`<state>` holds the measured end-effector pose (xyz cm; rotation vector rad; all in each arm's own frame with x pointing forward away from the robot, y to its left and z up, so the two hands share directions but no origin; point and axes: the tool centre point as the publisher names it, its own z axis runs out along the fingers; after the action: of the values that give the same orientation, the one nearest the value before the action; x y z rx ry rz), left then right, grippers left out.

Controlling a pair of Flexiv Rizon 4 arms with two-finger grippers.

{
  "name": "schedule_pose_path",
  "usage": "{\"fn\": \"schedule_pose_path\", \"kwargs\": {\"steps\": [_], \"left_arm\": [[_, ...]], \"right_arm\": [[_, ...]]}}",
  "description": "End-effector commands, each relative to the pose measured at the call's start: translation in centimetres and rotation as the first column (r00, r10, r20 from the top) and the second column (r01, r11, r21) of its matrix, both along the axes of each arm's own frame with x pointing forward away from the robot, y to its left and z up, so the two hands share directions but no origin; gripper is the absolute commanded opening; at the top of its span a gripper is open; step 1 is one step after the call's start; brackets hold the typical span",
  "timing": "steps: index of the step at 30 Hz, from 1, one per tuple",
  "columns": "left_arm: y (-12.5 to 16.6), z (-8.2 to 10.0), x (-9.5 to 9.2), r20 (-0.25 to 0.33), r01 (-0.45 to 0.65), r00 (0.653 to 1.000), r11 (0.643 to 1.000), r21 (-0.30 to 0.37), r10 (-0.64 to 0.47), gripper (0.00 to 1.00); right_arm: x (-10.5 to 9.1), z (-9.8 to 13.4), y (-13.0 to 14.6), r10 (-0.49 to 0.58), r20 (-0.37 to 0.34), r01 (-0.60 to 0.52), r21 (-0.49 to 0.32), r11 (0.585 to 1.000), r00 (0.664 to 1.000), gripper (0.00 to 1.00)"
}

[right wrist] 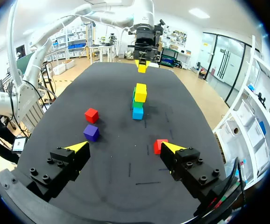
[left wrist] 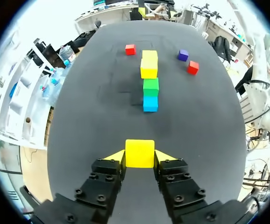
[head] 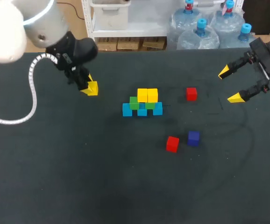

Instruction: Place the blue cubes, place green cubes on the blue cubes, place the yellow cubes on the green cubes, then place the red cubes on the yellow cubes, and place purple cube on the red cubes.

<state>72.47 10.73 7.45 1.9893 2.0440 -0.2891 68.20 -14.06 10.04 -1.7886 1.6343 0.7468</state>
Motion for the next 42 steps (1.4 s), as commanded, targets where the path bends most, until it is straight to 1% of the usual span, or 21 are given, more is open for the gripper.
{"fn": "schedule_pose_path", "kwargs": {"steps": [1,4,9,15,17,22,30,34,42], "left_arm": [[0.1,-0.6,-1.0,0.147,-0.032,0.988,0.999,-0.034,0.037,0.0],[-0.3,-0.7,-1.0,0.141,-0.028,0.989,0.999,-0.03,0.032,0.0],[-1.3,-0.1,-1.3,0.149,-0.009,0.989,0.999,-0.037,0.015,0.0],[-2.5,0.3,-1.8,0.126,-0.001,0.992,0.999,-0.038,0.005,0.0],[-2.8,0.4,-1.9,0.117,-0.009,0.993,1.0,-0.027,0.012,0.0],[-3.5,0.7,-2.7,0.102,-0.024,0.994,0.999,-0.025,0.026,0.0],[-5.5,1.5,-3.1,0.113,0.006,0.994,1.0,-0.024,-0.003,0.0],[-6.6,1.5,-3.1,0.114,0.025,0.993,0.999,-0.029,-0.022,0.0],[-8.0,0.9,-3.0,0.109,0.049,0.993,0.998,-0.036,-0.045,0.0]], "right_arm": [[0.0,-0.1,0.0,0.0,0.001,0.0,0.001,1.0,1.0,1.0],[0.0,-0.1,0.0,0.0,0.001,0.0,0.001,1.0,1.0,1.0],[0.0,-0.1,0.0,0.0,0.001,0.0,0.001,1.0,1.0,1.0],[0.0,-0.1,0.0,0.0,0.001,0.0,0.001,1.0,1.0,1.0],[0.0,-0.1,0.0,0.0,0.001,0.0,0.001,1.0,1.0,1.0],[0.0,-0.1,0.0,0.0,0.001,0.0,0.001,1.0,1.0,1.0],[0.0,-0.1,0.0,0.0,0.001,0.0,0.001,1.0,1.0,1.0],[0.0,-0.1,0.0,0.0,0.001,0.0,0.001,1.0,1.0,1.0],[0.0,-0.1,0.0,0.0,0.001,0.0,0.001,1.0,1.0,1.0]]}}
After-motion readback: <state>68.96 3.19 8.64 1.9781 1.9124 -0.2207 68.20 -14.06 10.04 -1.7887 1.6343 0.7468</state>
